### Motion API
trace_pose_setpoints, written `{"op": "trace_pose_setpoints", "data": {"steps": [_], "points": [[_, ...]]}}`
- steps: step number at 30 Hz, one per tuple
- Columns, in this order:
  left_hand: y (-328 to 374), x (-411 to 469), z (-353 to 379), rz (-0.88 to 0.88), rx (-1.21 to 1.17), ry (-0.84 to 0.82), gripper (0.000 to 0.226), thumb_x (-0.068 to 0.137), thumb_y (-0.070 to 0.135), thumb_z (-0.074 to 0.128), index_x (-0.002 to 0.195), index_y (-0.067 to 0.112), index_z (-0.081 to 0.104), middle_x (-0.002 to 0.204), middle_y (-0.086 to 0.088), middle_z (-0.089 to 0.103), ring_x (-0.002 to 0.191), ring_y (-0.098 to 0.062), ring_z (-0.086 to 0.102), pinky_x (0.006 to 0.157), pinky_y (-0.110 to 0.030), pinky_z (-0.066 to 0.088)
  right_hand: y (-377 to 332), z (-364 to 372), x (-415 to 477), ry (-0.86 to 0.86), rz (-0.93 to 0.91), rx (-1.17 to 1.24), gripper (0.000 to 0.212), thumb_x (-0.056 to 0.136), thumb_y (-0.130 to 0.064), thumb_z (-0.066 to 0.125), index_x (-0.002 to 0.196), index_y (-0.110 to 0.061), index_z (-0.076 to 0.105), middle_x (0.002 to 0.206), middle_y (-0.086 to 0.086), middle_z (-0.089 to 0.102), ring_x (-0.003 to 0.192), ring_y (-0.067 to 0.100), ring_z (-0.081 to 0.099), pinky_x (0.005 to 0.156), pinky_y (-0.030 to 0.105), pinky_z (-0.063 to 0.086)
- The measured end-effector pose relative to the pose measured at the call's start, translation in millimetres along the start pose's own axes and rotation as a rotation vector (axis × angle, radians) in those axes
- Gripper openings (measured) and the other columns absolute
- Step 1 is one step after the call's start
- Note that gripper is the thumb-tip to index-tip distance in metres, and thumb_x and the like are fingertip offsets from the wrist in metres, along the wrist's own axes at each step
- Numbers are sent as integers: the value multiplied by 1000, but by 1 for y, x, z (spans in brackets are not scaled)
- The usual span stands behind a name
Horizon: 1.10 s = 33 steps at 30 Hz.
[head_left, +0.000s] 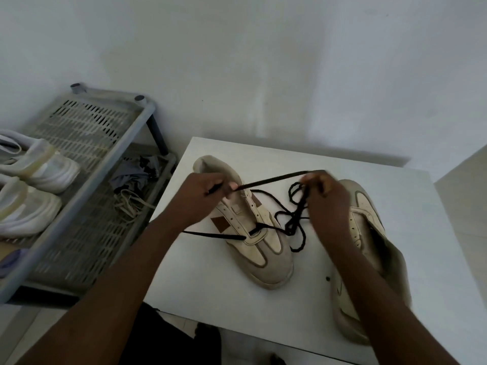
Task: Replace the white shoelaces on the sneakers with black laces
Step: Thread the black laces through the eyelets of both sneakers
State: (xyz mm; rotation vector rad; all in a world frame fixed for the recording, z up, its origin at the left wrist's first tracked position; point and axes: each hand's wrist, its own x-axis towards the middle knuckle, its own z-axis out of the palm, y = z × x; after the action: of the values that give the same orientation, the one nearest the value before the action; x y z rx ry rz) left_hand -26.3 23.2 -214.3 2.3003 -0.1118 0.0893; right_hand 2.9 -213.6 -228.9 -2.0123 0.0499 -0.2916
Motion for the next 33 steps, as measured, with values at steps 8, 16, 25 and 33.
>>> {"op": "trace_pose_setpoints", "data": {"steps": [8,16,25,33], "points": [[13,5,14,-56,-67,31,18,94,24,59,82,13,66,71,-3,65,60,-7,55,57,-19,41,2,19,-16,-209,-187,-156,17,93,-6,57,86,-12,71,84,-6,65,68,-1,55,63,8,37],[21,-3,26,101,-157,-202,33,88,1,63,118,16,65,88,13,67,80,6,62,72,-11,47,-14,27,-32,-457,-167,129,23,96,-3,50,90,-19,66,65,-11,63,55,2,52,53,18,42],[16,1,5,-81,-238,-117,25,98,23,51,79,24,68,63,-4,55,61,-7,49,61,-17,40,6,16,-5,48,162,150,19,95,-13,49,93,-16,67,72,-5,59,62,5,48,63,26,41],[15,1,9,-17,-207,-114,26,97,2,49,104,14,71,76,16,61,61,0,53,62,-13,44,8,7,-2,-27,-221,-311,46,90,-33,58,133,-17,52,140,6,48,131,25,39,103,38,32]]}}
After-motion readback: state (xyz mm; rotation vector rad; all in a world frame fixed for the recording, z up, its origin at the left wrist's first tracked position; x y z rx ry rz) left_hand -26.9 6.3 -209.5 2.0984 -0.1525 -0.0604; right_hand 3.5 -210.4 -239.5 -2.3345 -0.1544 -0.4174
